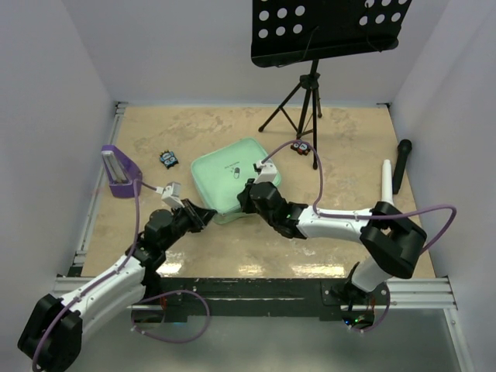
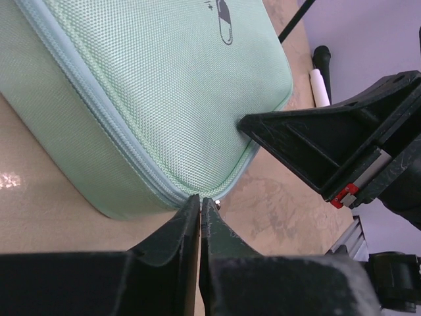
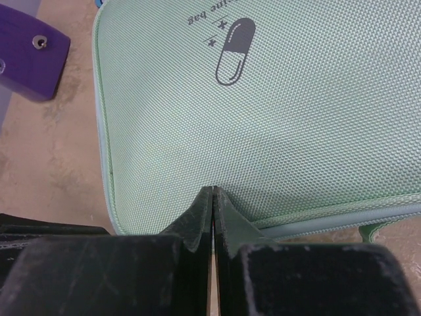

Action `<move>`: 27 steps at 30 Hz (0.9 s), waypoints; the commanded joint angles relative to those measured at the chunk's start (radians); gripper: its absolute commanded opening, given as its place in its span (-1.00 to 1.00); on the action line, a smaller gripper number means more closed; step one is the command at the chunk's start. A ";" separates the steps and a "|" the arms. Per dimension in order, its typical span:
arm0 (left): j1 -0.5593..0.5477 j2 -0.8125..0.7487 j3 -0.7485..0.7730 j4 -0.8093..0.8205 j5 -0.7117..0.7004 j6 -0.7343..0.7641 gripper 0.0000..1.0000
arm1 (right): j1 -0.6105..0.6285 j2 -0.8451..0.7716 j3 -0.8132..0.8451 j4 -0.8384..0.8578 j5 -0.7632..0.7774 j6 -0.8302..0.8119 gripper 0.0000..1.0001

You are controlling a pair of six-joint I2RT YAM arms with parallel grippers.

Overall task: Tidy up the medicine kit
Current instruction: Zip the medicine box at the center of the board.

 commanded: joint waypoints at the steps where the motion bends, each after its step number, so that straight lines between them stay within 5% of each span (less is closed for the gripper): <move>1: -0.004 -0.015 -0.010 -0.020 -0.047 0.033 -0.92 | -0.019 0.026 0.032 -0.024 0.031 -0.028 -1.00; 16: -0.059 0.069 -0.029 0.018 -0.035 0.049 -1.00 | -0.022 0.049 0.044 -0.025 0.018 -0.027 -1.00; 27: -0.107 0.213 0.025 0.081 -0.167 0.027 -0.98 | -0.022 0.043 0.046 -0.032 0.008 -0.022 -1.00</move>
